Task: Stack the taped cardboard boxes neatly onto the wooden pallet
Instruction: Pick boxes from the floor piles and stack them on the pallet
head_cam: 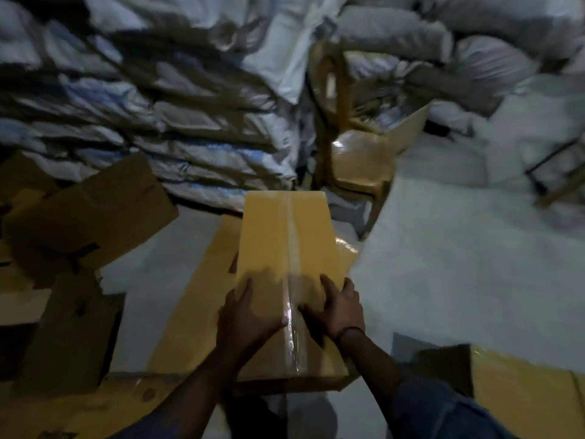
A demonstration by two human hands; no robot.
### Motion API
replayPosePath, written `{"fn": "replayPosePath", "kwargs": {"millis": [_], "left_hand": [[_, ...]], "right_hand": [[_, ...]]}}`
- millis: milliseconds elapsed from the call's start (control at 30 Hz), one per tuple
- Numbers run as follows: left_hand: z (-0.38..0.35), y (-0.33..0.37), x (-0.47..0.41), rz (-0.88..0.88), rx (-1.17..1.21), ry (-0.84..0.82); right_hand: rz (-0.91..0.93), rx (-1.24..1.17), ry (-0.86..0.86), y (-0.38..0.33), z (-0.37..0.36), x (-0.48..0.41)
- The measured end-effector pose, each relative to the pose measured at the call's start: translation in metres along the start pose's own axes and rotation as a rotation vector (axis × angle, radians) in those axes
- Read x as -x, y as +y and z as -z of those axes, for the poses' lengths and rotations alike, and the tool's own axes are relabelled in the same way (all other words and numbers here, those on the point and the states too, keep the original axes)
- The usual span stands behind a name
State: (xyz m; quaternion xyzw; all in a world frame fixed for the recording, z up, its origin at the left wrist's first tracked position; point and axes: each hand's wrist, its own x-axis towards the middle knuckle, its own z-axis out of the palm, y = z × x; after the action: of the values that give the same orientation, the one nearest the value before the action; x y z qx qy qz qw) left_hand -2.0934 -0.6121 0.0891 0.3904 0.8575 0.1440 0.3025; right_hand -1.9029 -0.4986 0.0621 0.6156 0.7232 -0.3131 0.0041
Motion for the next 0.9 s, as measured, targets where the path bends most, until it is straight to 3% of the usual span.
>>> {"fn": "replayPosePath", "kwargs": {"millis": [167,400,600,900], "left_hand": [[-0.037,0.120,0.022,-0.239,-0.050,-0.156],[-0.083,0.281,0.055,-0.563,-0.141,-0.207],[-0.129,0.391,0.054,-0.835,-0.193,-0.279],[-0.207,0.555,0.014,-1.262,-0.317,-0.527]], "right_hand": [[-0.188,-0.130,0.203,0.099,0.093,0.054],[-0.418,-0.246,0.454,0.198,0.194,0.102],[-0.630,-0.329,0.664,0.262,0.244,0.113],[-1.024,-0.436,0.886,0.327,0.292,0.081]]}}
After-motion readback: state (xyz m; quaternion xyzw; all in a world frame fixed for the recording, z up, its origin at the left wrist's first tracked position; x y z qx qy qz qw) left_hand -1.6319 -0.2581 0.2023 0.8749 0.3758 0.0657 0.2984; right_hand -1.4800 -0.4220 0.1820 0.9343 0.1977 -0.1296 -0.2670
